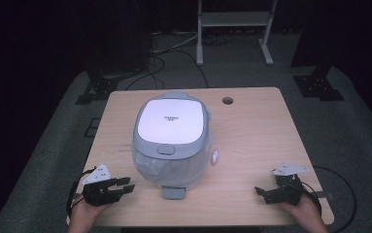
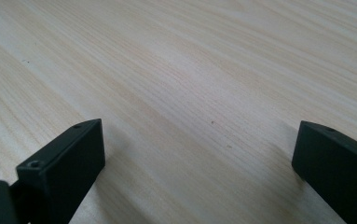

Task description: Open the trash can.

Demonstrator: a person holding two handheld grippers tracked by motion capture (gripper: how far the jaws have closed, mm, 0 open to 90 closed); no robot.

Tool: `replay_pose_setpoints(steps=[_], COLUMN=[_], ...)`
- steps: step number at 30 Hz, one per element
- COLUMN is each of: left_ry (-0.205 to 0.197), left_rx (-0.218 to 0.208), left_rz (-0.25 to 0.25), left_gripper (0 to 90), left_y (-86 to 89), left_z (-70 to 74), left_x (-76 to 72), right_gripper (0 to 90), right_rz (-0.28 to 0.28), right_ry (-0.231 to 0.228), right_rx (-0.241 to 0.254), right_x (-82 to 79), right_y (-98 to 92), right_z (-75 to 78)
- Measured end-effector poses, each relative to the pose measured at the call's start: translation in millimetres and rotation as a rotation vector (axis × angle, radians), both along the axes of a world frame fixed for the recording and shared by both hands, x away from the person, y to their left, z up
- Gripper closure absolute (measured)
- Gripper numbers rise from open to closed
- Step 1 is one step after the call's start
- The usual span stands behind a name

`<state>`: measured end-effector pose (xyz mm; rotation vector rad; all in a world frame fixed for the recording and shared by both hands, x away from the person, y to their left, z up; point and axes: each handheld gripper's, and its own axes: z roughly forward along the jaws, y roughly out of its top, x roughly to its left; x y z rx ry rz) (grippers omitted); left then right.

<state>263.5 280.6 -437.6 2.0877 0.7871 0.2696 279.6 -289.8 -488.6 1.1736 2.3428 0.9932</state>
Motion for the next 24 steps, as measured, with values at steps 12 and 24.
replay_pose_setpoints(steps=[12,24], left_ry=[0.012,-0.005], left_rx=[-0.055,-0.081], left_rz=[-0.013,-0.061], left_gripper=[90.0,90.0], left_y=[-0.3,-5.9], left_z=[24.4,53.6], left_x=[-4.9,-9.3], right_gripper=[1.4,1.5], right_rz=[0.000,0.000], right_ry=[0.000,0.000], right_rx=[0.000,0.000], right_x=[0.0,0.0], right_y=[0.0,0.0], right_z=[0.0,0.0])
